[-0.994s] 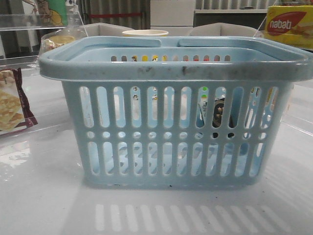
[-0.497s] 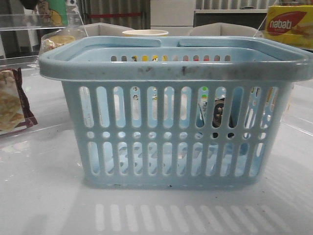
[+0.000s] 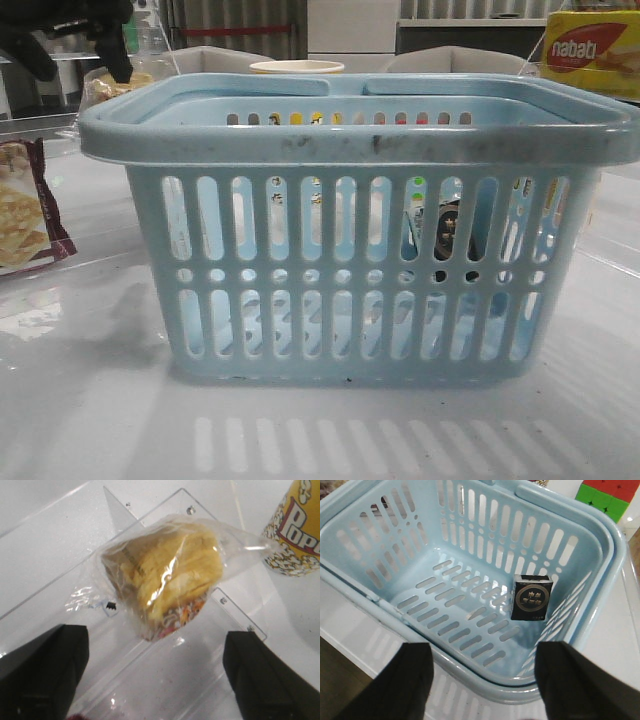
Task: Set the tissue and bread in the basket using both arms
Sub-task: 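Grasp the clear-wrapped bread bun with the left gripper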
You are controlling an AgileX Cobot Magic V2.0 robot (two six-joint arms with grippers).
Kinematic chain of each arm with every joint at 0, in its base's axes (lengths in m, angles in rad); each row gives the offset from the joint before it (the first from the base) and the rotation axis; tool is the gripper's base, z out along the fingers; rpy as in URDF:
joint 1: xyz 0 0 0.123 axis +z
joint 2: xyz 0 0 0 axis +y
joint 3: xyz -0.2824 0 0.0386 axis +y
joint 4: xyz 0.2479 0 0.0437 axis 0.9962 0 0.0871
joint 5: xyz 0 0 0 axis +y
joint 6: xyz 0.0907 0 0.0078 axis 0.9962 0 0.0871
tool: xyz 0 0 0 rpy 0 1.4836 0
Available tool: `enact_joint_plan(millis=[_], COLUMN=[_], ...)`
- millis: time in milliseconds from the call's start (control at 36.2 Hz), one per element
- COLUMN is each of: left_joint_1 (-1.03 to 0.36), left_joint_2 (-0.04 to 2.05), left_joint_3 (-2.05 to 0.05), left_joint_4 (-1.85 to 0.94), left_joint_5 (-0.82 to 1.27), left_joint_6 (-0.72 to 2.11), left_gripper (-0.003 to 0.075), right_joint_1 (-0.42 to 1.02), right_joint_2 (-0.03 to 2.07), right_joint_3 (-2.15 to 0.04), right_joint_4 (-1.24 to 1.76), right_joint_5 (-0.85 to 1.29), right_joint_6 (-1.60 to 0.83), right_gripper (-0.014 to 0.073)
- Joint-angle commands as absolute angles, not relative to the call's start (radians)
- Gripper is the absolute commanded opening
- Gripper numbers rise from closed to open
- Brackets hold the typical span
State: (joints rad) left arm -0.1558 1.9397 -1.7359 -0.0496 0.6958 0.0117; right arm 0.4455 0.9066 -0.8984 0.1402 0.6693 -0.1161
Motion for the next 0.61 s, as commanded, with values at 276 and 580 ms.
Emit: enact_joint_plan(millis=[276, 580], left_joint_1=[-0.155, -0.155], left_joint_2=[1.946, 1.902], left_joint_3=[-1.782, -1.788], left_joint_4=[-0.097, -0.097], left_joint_5=[0.506, 0.532], left_joint_6=[0.014, 0.014], left_gripper=[0.0326, 0.0094], right_joint_1=[0.446, 0.446], right_joint_2=[0.898, 0.898], right_joint_3=[-0.926, -0.926], right_joint_4=[0.138, 0.138], right_joint_5=[0.601, 0.601], right_joint_6=[-0.123, -0.123], right_gripper=[0.0542, 0.0542])
